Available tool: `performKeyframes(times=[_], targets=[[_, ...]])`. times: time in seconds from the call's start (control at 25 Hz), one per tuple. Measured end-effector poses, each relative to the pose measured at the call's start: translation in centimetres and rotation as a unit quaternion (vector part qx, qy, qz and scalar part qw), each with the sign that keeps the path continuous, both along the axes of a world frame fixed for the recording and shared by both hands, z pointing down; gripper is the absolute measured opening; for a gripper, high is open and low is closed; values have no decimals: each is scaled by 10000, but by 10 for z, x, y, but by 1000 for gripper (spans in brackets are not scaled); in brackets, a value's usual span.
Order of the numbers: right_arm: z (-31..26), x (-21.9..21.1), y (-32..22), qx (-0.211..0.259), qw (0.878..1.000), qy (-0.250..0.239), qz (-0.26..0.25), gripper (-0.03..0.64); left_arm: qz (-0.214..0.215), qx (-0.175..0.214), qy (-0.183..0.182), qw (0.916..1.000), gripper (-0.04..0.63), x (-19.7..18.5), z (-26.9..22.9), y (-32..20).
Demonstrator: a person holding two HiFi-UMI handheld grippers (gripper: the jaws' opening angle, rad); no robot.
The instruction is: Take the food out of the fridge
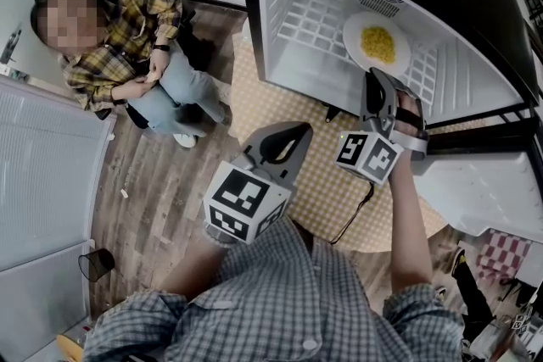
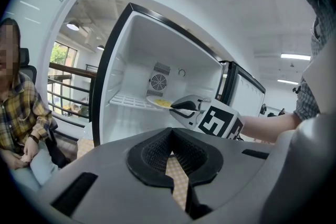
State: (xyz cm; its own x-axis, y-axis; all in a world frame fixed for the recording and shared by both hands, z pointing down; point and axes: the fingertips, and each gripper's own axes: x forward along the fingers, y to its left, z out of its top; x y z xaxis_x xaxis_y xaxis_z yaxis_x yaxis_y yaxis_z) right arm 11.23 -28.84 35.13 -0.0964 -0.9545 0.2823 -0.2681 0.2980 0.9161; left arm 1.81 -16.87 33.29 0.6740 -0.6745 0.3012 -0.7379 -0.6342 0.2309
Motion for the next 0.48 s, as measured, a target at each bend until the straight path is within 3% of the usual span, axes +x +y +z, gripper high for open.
performKeyframes(times=[0.28, 0.48], targets=[[-4, -2, 11, -22, 10000, -69, -10, 34, 185, -336, 317, 9988, 6, 15, 5, -11], [-10, -3, 20, 89, 9998, -165, -36, 31, 48, -633, 522, 9966, 6, 25, 17, -26]])
